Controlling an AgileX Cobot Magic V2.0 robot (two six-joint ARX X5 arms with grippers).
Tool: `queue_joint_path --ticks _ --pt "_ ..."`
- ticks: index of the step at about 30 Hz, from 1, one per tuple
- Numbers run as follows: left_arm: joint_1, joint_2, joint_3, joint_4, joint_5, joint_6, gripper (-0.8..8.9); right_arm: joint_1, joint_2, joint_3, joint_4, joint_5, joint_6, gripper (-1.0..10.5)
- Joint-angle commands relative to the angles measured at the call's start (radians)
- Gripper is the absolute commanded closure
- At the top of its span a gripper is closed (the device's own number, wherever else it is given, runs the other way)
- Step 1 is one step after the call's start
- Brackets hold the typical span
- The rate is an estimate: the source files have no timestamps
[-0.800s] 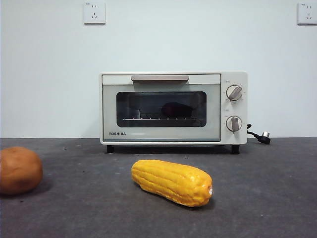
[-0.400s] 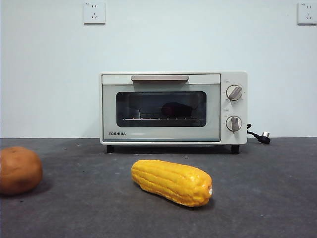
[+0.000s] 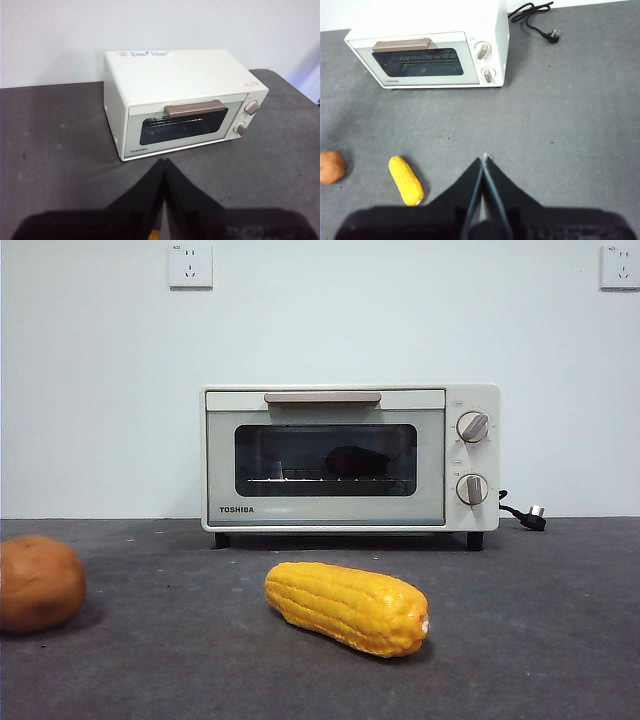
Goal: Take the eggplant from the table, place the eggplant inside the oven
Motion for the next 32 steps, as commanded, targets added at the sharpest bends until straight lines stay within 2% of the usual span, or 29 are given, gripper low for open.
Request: queue_joint_path --ticks 1,21,30,32 --pt "-0.004 0.0 0.003 0.007 -0.003 0.011 8.18 0.001 0.0 -0.009 -0.024 0.003 0.0 9.5" --pt "-0.003 -0.001 0.003 -0.034 -0.003 0.0 8.18 0.001 0.0 -0.009 -0.024 0.003 0.0 9.5" --pt "-0.003 -0.002 0.005 0.053 -0.004 0.038 8.18 0.001 0.0 -0.009 -0.024 0.003 0.0 9.5" --pt "0.011 -0.015 0.005 0.07 -0.029 0.056 8.18 0.001 0.0 -0.009 -0.024 0.003 0.0 9.5"
